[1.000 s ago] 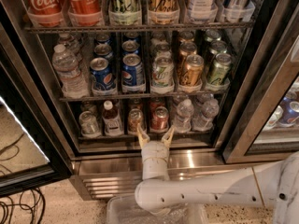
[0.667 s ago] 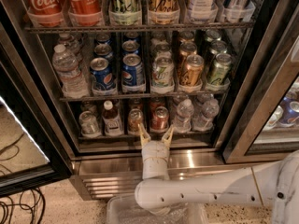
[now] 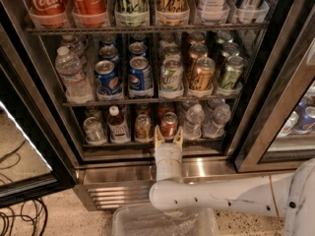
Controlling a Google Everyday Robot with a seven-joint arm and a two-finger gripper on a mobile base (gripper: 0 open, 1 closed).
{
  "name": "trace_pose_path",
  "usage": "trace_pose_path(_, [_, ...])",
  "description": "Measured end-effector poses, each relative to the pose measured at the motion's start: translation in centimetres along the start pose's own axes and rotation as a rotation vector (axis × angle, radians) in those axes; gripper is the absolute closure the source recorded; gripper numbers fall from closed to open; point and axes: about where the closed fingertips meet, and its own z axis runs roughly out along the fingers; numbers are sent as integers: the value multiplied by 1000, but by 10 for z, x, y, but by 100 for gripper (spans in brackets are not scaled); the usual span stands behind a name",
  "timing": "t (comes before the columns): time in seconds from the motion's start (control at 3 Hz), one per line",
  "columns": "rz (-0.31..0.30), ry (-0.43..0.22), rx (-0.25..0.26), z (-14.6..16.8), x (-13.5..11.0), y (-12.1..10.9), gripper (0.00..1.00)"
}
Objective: Pick coke can from bottom shelf of fridge
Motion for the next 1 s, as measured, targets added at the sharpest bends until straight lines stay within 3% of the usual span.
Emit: trace_pose_path(1.0, [12, -19, -46, 27, -1, 9, 37])
